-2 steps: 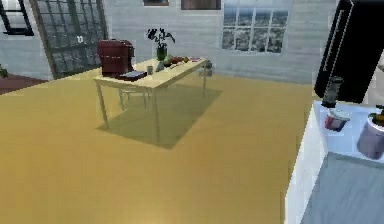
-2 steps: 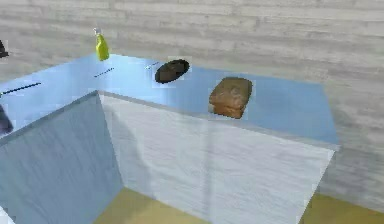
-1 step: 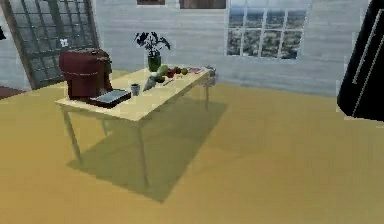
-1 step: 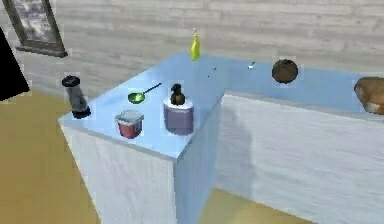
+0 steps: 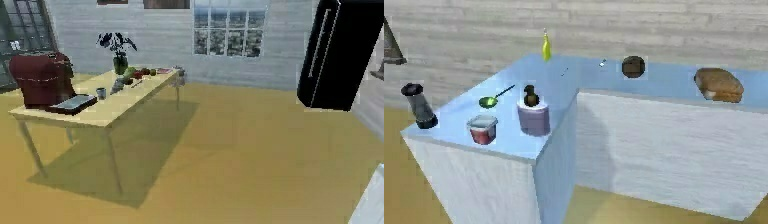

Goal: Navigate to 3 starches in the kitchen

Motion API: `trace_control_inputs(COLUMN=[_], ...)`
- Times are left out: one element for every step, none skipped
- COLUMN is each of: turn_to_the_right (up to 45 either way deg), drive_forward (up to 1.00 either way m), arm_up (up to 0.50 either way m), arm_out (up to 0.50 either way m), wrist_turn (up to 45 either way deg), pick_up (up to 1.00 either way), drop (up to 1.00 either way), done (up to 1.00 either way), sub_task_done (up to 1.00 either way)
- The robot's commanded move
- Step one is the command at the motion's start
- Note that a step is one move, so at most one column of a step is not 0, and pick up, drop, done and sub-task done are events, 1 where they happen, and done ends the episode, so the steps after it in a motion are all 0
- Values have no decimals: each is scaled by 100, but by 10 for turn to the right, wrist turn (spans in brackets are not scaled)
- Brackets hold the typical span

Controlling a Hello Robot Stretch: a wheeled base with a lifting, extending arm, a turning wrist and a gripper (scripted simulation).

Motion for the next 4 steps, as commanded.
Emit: trace_control_inputs(turn_to_the_right=[0,0,-390,0], drive_forward=[100,35,0,0], arm_up=[0,0,0,0], arm_out=[0,0,0,0], wrist_turn=[0,0,0,0], pick_up=[0,0,0,0], drop=[0,0,0,0], done=[0,0,0,100], sub_task_done=[0,0,0,0])
